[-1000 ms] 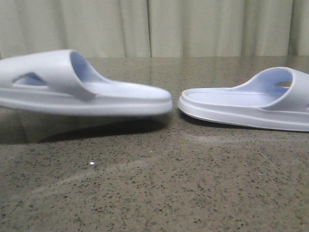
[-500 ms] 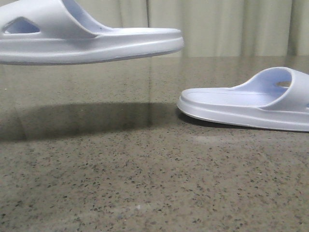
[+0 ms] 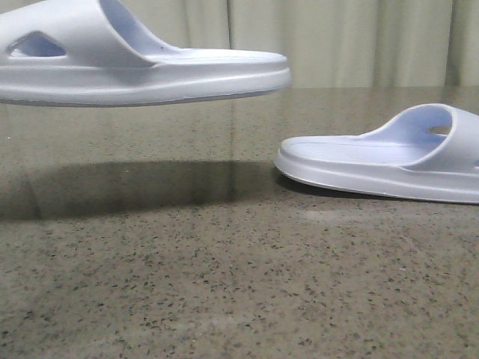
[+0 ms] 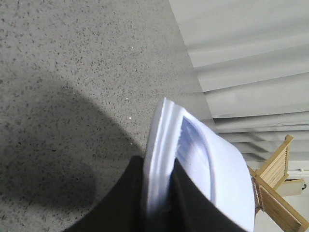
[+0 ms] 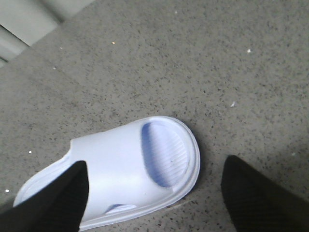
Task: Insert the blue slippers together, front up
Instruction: 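Grasp the other slipper's sole edge with the right gripper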
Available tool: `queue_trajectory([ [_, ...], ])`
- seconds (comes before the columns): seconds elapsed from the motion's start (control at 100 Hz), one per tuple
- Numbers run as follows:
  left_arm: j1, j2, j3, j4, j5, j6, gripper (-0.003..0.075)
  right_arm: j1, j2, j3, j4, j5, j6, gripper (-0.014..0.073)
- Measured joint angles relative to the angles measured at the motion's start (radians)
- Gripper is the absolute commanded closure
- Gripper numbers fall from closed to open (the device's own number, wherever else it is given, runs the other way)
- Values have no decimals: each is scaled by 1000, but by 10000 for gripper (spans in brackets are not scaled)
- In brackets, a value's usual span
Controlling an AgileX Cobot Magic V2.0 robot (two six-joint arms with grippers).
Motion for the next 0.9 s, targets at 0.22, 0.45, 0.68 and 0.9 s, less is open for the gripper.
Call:
queue_trajectory([
  [0.22, 0, 0, 0, 0, -2, 0, 704, 0, 127, 13, 4, -43, 24, 98],
  [0.45, 0, 0, 0, 0, -6, 2, 704, 0, 255, 13, 34, -86, 77, 98],
  [0.68, 0, 0, 0, 0, -10, 2, 704, 0, 346, 13, 89, -122, 92, 98],
  [0.9, 0, 0, 0, 2, -12, 2, 704, 0, 370, 13, 127, -170, 94, 98],
])
